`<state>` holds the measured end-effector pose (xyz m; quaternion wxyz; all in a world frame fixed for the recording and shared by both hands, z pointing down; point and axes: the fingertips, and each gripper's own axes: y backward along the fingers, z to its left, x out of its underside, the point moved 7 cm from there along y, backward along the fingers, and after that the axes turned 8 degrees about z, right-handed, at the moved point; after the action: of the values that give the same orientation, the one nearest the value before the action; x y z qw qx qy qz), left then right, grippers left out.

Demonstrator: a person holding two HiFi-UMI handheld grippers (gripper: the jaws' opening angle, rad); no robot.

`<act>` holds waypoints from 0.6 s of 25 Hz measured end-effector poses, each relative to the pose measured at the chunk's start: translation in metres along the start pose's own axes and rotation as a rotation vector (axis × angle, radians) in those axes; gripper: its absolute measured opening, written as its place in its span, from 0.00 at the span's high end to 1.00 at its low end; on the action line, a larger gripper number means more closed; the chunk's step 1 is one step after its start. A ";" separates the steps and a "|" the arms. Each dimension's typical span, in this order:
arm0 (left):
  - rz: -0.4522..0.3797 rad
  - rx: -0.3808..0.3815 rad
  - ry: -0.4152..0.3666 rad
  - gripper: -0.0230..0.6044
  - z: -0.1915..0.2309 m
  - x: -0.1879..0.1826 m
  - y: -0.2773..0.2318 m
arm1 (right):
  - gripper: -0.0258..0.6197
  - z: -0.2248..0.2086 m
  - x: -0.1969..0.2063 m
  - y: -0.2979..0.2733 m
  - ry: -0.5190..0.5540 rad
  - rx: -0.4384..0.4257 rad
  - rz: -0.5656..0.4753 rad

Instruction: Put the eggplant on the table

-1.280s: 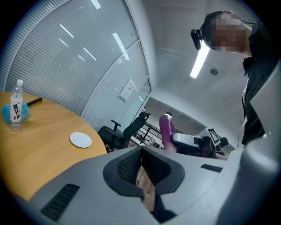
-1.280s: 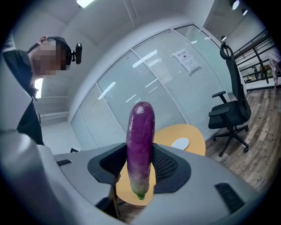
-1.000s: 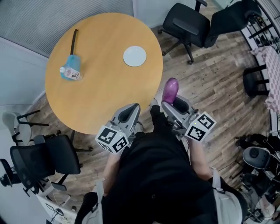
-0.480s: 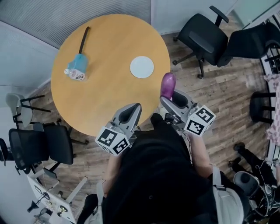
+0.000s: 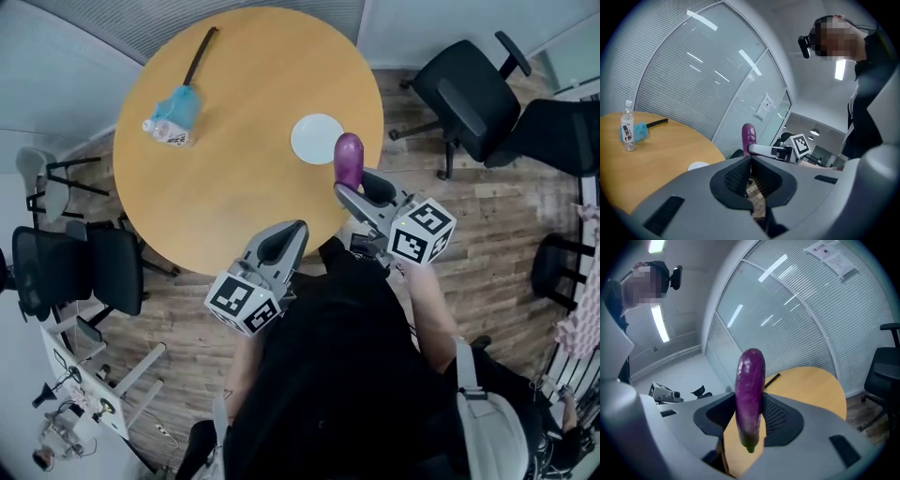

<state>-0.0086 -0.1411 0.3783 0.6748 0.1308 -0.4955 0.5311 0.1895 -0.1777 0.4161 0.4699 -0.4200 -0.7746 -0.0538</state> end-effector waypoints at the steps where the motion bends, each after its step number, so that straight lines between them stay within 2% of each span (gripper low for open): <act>1: 0.000 -0.006 0.002 0.94 -0.001 0.001 0.000 | 0.67 -0.006 -0.001 -0.006 0.009 -0.004 0.019; 10: 0.010 -0.093 0.071 0.94 -0.002 0.010 0.008 | 0.67 -0.051 -0.002 -0.057 0.162 0.030 0.220; 15: 0.019 -0.126 0.099 0.94 0.001 0.015 0.012 | 0.67 -0.070 0.006 -0.079 0.189 0.044 0.300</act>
<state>-0.0202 -0.1287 0.3864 0.7003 0.0572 -0.4953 0.5108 0.1804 -0.2584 0.4840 0.5523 -0.5135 -0.6567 -0.0056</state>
